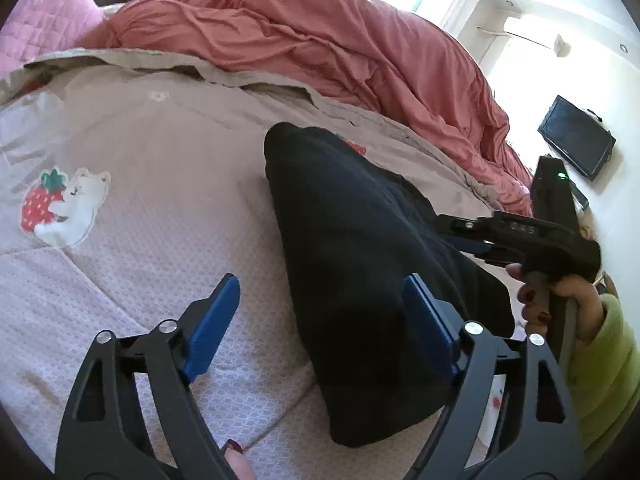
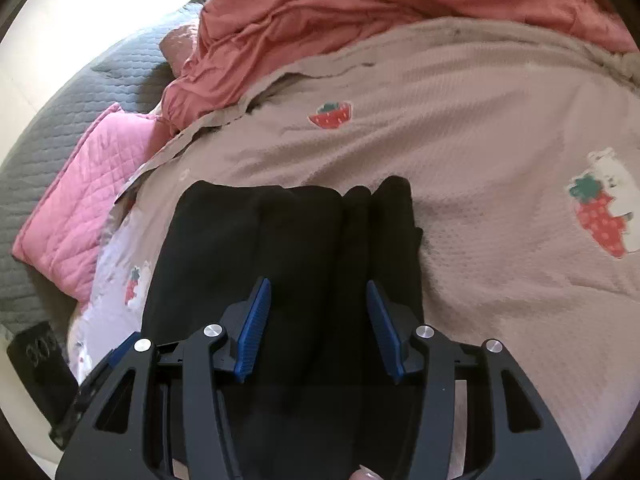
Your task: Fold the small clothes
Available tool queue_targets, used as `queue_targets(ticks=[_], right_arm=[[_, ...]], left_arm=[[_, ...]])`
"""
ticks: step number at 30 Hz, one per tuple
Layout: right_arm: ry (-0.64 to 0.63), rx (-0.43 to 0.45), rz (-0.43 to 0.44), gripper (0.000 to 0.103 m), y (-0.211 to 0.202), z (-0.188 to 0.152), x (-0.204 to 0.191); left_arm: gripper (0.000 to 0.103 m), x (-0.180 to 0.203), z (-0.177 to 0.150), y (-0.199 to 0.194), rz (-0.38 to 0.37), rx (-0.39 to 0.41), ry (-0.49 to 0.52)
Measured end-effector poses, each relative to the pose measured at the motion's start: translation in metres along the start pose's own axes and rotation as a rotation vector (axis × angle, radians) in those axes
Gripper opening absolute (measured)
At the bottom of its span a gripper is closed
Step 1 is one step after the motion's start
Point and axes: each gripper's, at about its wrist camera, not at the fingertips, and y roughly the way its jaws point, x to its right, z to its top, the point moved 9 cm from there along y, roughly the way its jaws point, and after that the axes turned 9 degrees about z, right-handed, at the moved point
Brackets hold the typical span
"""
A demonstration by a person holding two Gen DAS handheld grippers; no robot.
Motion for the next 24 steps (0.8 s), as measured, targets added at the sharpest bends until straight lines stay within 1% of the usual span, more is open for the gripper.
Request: queue_targets(ticks=[3,5,6,7,10,13,14,15,16,19,22,24], right_arm=[[-0.015,-0.013,-0.018,0.049,0.009,0.002,0.003],[-0.024,-0.015,-0.016,0.046,0.012,0.002,-0.001],[-0.032,-0.015,-0.012,0.033,0.013,0.002,-0.004],[-0.041,-0.019,-0.001,0.029,0.014,0.002,-0.009],[-0.067,-0.017,-0.005,0.029,0.015,0.003,-0.016],[-0.066,-0.035,-0.002,0.031,0.021,0.001,-0.012],[-0.058,-0.037,0.002,0.03,0.023,0.0,-0.01],[-0.057,-0.035,0.003,0.024,0.023,0.0,-0.01],[-0.066,-0.025,0.003,0.016,0.021,0.001,-0.012],[-0.098,0.015,-0.006,0.015,0.007,0.004,-0.019],[-0.115,0.07,-0.027,0.014,-0.018,0.013,-0.021],[-0.134,0.08,-0.053,0.014,-0.028,0.017,-0.018]], left_arm=[[0.079,0.0,0.0,0.0,0.003,0.005,0.002],[0.08,-0.002,0.001,-0.001,0.005,0.007,-0.008],[0.08,-0.003,0.001,-0.001,0.004,0.008,-0.014],[0.08,-0.004,0.001,-0.001,0.003,0.01,-0.021],[0.08,-0.007,0.002,-0.002,0.0,0.011,-0.034],[0.08,-0.006,0.001,-0.003,0.004,0.008,-0.031],[0.08,-0.006,0.0,-0.002,0.005,0.006,-0.027],[0.08,-0.005,0.001,-0.001,0.007,0.006,-0.025],[0.08,-0.005,0.001,-0.001,0.008,0.006,-0.022],[0.081,-0.004,0.001,-0.001,0.006,0.011,-0.011],[0.081,-0.002,0.001,-0.001,0.005,0.015,0.004],[0.081,0.0,-0.001,0.001,0.006,0.009,0.012]])
